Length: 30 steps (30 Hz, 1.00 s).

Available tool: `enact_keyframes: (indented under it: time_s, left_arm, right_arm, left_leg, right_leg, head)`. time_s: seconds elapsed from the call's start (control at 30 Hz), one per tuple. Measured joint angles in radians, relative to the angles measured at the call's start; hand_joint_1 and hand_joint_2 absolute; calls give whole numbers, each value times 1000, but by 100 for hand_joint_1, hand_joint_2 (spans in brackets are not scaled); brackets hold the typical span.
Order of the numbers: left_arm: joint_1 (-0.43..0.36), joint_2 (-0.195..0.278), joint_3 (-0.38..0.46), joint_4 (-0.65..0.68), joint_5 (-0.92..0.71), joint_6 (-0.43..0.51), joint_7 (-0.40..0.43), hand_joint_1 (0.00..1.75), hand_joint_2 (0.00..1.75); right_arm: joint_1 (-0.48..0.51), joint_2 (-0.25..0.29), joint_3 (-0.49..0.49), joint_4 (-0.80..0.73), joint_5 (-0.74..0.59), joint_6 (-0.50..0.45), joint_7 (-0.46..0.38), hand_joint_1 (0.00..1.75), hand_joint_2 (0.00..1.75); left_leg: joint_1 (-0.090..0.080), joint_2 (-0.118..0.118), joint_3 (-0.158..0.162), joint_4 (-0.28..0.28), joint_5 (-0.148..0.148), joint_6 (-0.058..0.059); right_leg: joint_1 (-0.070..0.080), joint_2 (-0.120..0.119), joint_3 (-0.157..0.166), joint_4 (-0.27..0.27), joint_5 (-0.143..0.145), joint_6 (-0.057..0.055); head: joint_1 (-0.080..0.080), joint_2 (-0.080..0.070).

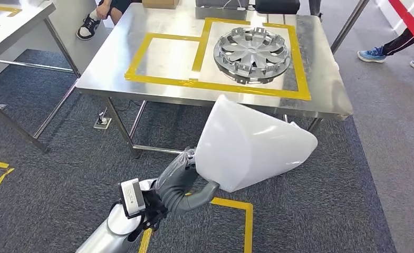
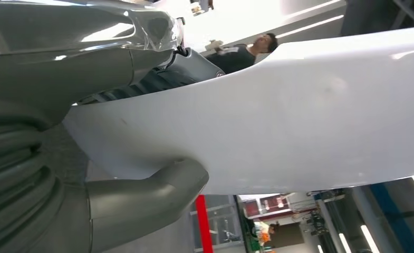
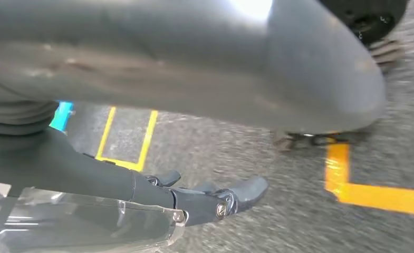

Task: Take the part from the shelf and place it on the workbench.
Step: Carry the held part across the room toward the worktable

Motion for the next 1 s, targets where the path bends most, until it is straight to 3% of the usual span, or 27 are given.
enact_keyframes:
  time_s: [0.07,0.13,0.17,0.2,0.23,0.3,0.33,0.4,0.47,0.5,0.57,0.63,0.67,0.7,0.77,0.8,0.87,0.93,1.0]
  left_arm:
    - [-7,0,-3,3,5,0,1,175,175]
    - [-7,1,-6,7,6,1,2,175,175]
    - [-7,1,-7,10,6,2,2,175,175]
    - [-7,2,-7,11,6,2,2,175,175]
    - [-7,2,-8,13,7,3,1,175,175]
    - [-8,4,-8,16,7,7,0,175,175]
    - [-8,6,-9,18,7,10,-1,175,175]
    - [-9,8,-11,17,9,16,-3,175,175]
    - [-10,10,-12,12,12,23,-5,175,175]
    - [-10,12,-12,10,14,26,-5,175,175]
    - [-8,17,-13,7,16,33,-6,175,175]
    - [-3,24,-13,6,16,38,-6,175,175]
    - [0,27,-13,5,16,40,-6,175,175]
    - [2,30,-13,4,16,42,-6,175,175]
    - [4,35,-11,1,15,47,-6,175,175]
    - [4,37,-10,-1,13,51,-7,175,175]
    - [6,41,-8,-4,9,55,-9,175,175]
    - [8,44,-7,-8,6,56,-11,175,175]
    - [8,43,-7,-11,6,57,-13,175,175]
  right_arm:
    - [-1,-1,0,0,-1,0,-1,0,0]
    - [2,-2,0,0,-2,0,-1,0,0]
    - [4,-2,0,0,-2,0,-1,0,0]
    - [6,-2,0,0,-2,-1,-1,0,0]
    - [7,-2,0,0,-2,-2,-1,0,0]
    - [8,1,0,1,-2,-3,-2,0,0]
    - [8,2,0,1,-2,-4,-2,0,0]
    - [9,2,0,1,0,-5,-2,0,0]
    - [9,1,0,1,3,-5,-3,0,0]
    - [8,1,0,1,5,-4,-4,0,0]
    - [8,-2,1,1,11,-3,-4,0,0]
    - [9,-4,2,1,15,-2,-4,0,0]
    - [9,-4,2,1,16,-2,-5,0,0]
    - [9,-4,3,1,17,-2,-6,0,0]
    - [9,-2,5,1,17,-2,-8,0,0]
    - [8,-1,5,1,17,-1,-10,0,0]
    - [6,1,6,2,17,-1,-11,0,0]
    - [6,1,6,2,17,-1,-11,0,0]
    - [5,1,6,2,17,-1,-11,0,0]
  left_leg:
    - [2,0,14,-1,-16,3]
    - [4,-3,33,0,-34,0]
    - [6,-5,46,0,-44,-3]
    - [9,-6,61,0,-55,-7]
    - [10,-6,72,-1,-67,-13]
    - [9,-6,90,-2,-85,-26]
    - [8,-6,93,-1,-91,-32]
    - [7,-6,94,6,-93,-42]
    - [8,-4,64,64,-86,-50]
    - [9,-2,29,118,-91,-54]
    - [9,-1,-60,242,-133,-59]
    - [9,-1,-126,303,-163,-59]
    - [8,-1,-134,284,-147,-56]
    - [7,-1,-124,233,-108,-50]
    - [-3,1,-83,102,-21,-32]
    - [-8,0,-67,57,-7,-23]
    - [-14,-3,-52,30,-18,-14]
    - [-7,-4,-24,16,-11,-7]
    - [0,-1,7,9,-12,1]
  right_leg:
    - [-4,0,-84,121,-44,11]
    - [-8,-1,-139,161,-76,20]
    - [-10,-1,-142,131,-62,23]
    - [-13,-2,-131,72,-24,25]
    - [-16,-4,-114,4,32,27]
    - [-17,-10,-92,-84,104,20]
    - [-15,-12,-89,-96,117,12]
    - [-13,-10,-82,-95,110,-5]
    - [-16,-8,-66,-99,101,-19]
    - [-18,-8,-56,-101,95,-25]
    - [-17,-8,-40,-102,79,-32]
    - [-14,-7,-21,-102,62,-33]
    - [-12,-6,-10,-103,54,-34]
    - [-10,-5,3,-103,44,-34]
    - [-6,-4,25,-105,26,-31]
    - [-5,-3,32,-106,18,-26]
    - [-3,-3,45,-109,10,-14]
    - [-2,-3,59,-101,7,-3]
    - [-2,-3,37,-35,-6,5]
  head:
    - [2,0]
    - [2,0]
    - [2,0]
    - [2,0]
    - [3,0]
    - [3,0]
    - [3,0]
    - [2,0]
    - [1,0]
    - [-1,0]
    - [-3,0]
    - [-2,0]
    - [-2,0]
    - [-2,0]
    - [0,0]
    - [1,0]
    - [3,0]
    - [2,0]
    - [6,0]
